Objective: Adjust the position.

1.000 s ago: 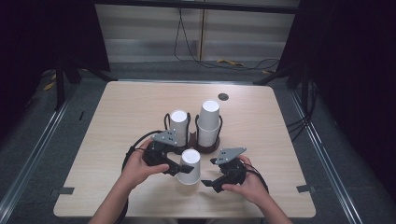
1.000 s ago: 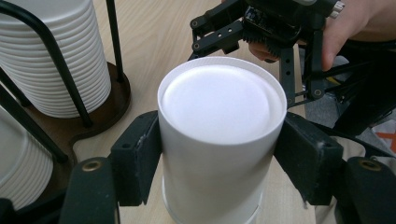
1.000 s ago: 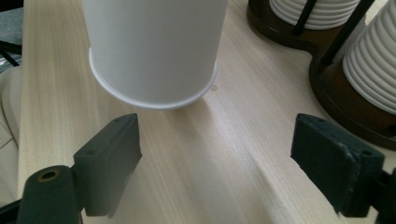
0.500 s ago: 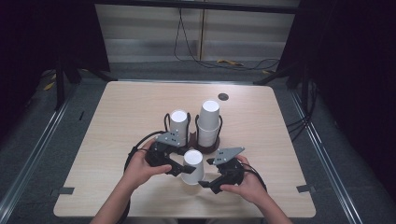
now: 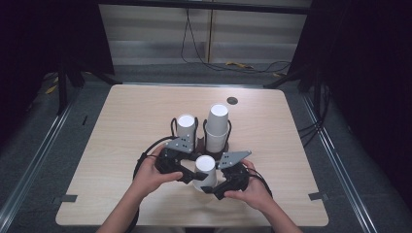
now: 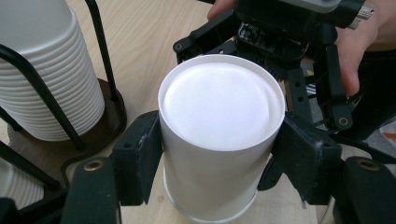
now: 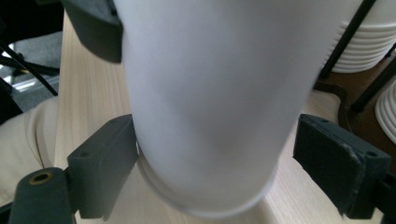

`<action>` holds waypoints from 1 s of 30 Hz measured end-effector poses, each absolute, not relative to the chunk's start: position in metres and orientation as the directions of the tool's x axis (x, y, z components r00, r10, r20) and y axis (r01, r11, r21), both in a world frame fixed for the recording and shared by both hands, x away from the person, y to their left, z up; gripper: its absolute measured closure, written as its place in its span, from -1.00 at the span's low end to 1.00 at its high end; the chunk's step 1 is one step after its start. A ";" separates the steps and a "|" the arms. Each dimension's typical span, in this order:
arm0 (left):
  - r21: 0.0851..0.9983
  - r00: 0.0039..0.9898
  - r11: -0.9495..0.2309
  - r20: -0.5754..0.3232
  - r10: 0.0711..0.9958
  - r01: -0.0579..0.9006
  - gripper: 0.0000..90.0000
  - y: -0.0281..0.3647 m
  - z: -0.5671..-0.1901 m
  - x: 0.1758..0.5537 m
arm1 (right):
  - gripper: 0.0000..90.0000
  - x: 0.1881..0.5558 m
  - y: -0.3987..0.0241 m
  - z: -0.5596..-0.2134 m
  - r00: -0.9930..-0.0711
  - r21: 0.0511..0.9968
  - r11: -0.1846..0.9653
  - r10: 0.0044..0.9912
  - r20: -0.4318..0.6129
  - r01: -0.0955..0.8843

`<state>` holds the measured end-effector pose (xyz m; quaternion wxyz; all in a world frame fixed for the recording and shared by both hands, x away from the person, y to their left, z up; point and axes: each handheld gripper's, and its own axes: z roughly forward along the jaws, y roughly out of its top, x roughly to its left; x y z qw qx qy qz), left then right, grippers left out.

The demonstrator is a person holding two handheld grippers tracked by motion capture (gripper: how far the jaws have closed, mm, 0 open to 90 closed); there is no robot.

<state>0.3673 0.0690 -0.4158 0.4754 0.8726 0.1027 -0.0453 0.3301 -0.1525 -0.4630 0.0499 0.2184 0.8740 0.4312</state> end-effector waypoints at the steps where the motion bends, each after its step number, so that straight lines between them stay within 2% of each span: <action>1: 0.822 0.975 -0.526 -0.172 0.138 0.220 -0.24 0.069 -0.416 0.367 | -0.71 0.331 -0.152 -0.463 -0.899 0.775 0.531 0.426 0.104 0.342; 8: 0.836 0.977 -0.506 -0.172 0.126 0.213 -0.24 0.068 -0.412 0.366 | -0.70 0.333 -0.147 -0.469 -0.899 0.767 0.539 0.424 0.111 0.349; 24: 0.829 0.969 -0.502 -0.214 0.123 0.247 -0.24 0.080 -0.419 0.372 | -0.53 0.331 -0.156 -0.459 -0.919 0.731 0.616 0.392 0.040 0.295; 28: 0.823 0.969 -0.511 -0.209 0.135 0.249 -0.47 0.079 -0.422 0.373 | -0.52 0.332 -0.159 -0.454 -0.924 0.715 0.638 0.381 0.031 0.286; 30: 0.817 0.972 -0.526 -0.194 0.136 0.237 -0.49 0.078 -0.422 0.373 | -0.51 0.332 -0.160 -0.452 -0.925 0.702 0.654 0.379 0.020 0.283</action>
